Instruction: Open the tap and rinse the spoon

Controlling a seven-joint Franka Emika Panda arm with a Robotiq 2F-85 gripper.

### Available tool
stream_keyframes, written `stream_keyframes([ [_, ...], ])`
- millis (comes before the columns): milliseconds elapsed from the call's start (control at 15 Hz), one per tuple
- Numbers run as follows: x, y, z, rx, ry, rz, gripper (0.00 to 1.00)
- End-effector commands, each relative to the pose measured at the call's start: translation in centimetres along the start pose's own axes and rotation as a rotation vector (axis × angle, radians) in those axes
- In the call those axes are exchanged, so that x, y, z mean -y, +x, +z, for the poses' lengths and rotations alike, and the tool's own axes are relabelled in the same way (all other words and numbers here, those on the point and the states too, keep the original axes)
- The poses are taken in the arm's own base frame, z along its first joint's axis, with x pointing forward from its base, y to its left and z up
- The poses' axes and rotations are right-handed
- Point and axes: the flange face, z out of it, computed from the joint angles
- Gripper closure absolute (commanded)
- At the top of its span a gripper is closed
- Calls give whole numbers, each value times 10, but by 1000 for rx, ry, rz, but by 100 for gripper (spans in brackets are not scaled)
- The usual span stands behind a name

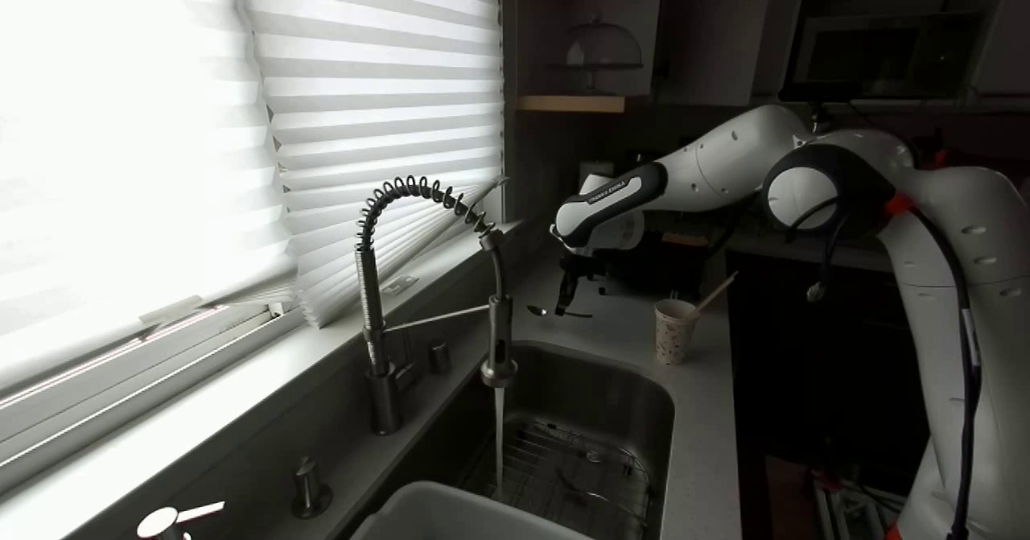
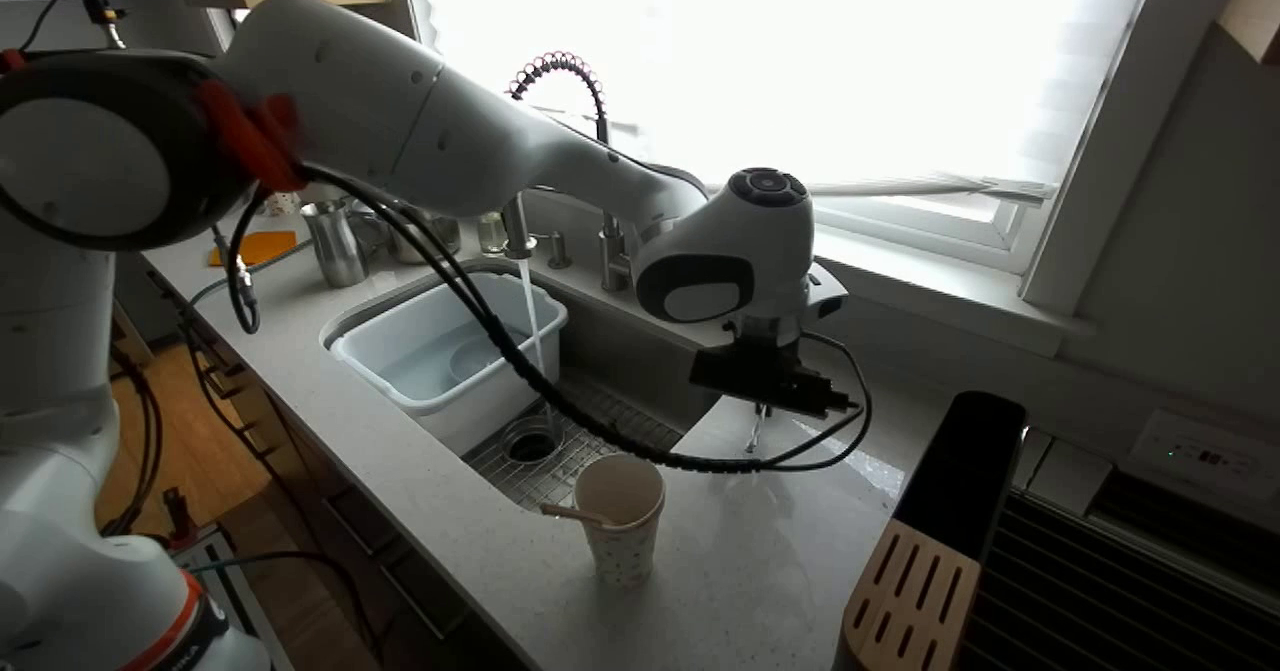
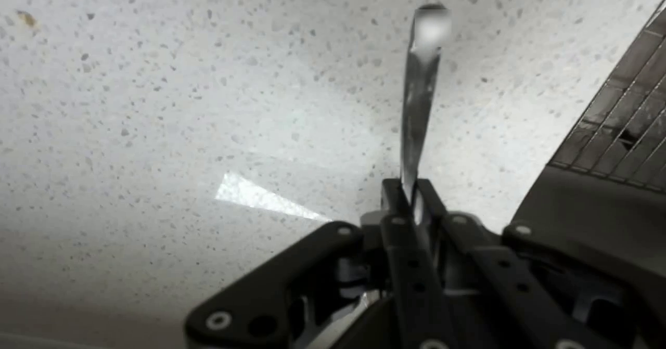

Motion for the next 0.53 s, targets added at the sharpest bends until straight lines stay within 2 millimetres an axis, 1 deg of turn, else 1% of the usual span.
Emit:
stream_keyframes([
  [0, -1, 4, 18, -24, 22, 121, 98],
  [133, 3, 6, 25, -22, 38, 145, 98],
  [400, 3, 5, 28, -14, 42, 168, 98],
  [467, 2, 4, 26, -14, 39, 175, 67],
])
